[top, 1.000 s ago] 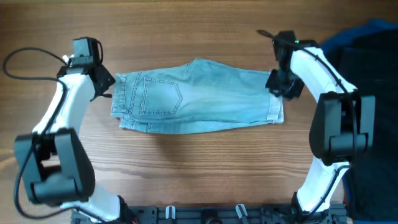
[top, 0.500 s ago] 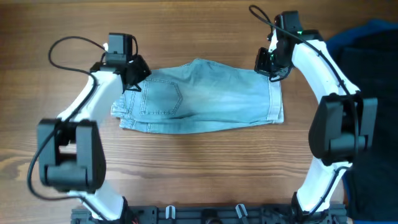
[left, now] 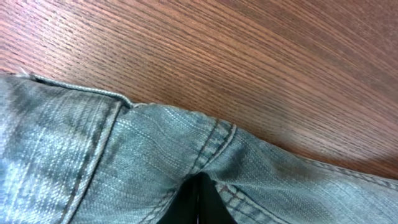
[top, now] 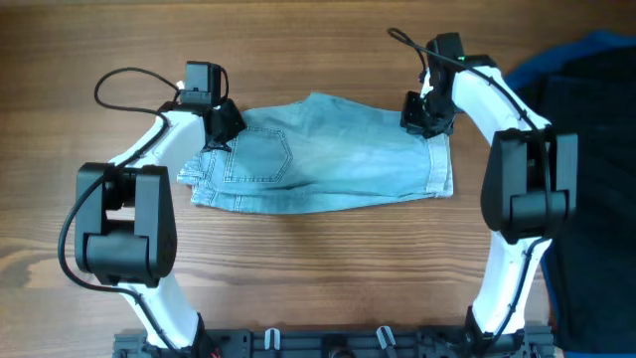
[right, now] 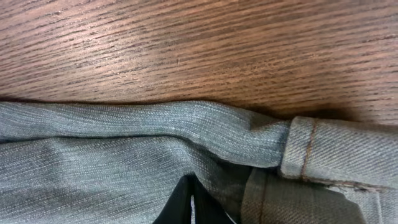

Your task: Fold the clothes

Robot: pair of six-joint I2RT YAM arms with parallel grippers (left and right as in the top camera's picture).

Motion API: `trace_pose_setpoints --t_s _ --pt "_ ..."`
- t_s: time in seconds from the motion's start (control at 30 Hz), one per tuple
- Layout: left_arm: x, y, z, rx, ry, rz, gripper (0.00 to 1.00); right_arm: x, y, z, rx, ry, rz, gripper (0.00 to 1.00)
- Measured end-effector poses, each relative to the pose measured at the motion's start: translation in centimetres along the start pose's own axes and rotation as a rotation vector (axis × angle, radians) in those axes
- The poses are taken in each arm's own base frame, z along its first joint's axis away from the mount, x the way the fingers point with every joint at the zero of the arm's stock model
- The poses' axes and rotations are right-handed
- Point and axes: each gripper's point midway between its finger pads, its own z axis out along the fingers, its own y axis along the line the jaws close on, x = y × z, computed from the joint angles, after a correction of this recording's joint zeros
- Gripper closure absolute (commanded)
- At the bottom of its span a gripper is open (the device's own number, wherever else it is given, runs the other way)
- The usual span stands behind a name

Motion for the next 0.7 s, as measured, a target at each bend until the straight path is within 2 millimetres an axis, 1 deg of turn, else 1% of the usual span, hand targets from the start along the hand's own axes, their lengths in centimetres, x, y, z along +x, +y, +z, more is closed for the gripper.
trace_pose_setpoints --t_s 0.17,0.4,0.47,0.5,0.53,0.6,0.7 --pt "-0.4 0.8 0.0 -0.035 -0.017 0.011 0.96 -0.3 -0.3 0.0 0.062 -0.024 -0.018 0.96" --pt "-1.0 1.8 0.0 -0.021 -0.007 0.004 0.96 -0.7 -1.4 -0.4 0.160 -0.056 -0.009 0.95" --pt "-1.1 1.9 -0.1 -0.019 -0.001 0.016 0.90 -0.7 -1.6 -0.5 0.179 -0.049 -0.009 0.93" --pt "-1.1 2.0 -0.2 -0.022 0.004 0.022 0.88 -0.7 -1.7 -0.7 0.192 -0.041 -0.009 0.89" --pt "-1.3 2.2 -0.5 -0.031 0.008 0.028 0.86 -0.8 -1.8 -1.2 0.206 -0.036 -0.012 0.86" --pt "-1.8 2.8 -1.1 -0.061 0.012 0.026 0.84 -1.2 -2.1 -3.1 0.248 -0.027 -0.035 0.83" --pt "-3.9 5.8 -3.4 -0.164 -0.028 -0.015 0.84 -2.9 -3.2 -7.4 0.310 -0.065 -0.032 0.83"
